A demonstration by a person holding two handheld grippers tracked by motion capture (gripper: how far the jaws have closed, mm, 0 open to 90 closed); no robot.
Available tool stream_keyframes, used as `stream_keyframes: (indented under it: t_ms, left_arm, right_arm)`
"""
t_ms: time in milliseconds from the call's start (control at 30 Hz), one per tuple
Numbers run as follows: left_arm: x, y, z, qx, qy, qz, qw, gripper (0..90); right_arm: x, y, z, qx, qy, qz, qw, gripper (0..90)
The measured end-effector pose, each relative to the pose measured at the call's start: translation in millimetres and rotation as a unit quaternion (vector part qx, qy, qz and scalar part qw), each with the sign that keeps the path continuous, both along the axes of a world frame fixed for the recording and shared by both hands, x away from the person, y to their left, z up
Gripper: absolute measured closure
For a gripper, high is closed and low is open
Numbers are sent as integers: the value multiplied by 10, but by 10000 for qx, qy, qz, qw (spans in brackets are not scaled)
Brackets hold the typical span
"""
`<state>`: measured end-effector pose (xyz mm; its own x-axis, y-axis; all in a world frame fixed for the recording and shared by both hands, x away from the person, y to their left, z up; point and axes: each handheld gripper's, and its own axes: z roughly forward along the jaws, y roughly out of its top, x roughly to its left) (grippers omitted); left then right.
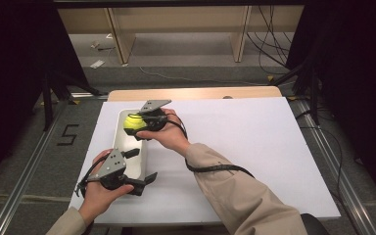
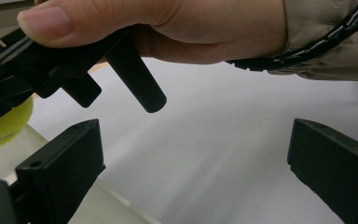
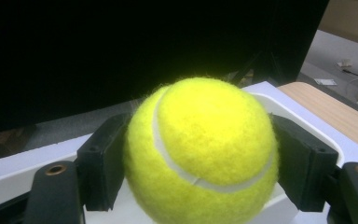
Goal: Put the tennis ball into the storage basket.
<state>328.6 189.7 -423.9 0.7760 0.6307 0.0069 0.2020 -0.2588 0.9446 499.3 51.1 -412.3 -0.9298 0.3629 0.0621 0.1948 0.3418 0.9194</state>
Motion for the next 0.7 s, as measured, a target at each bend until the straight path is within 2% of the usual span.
stream_keyframes:
  t_ms: [700]
  left_arm:
    - [-2, -2, 0, -9, -10, 0, 10000, 31]
  right_arm:
    - [9, 76, -35, -71, 15, 52, 10000, 272]
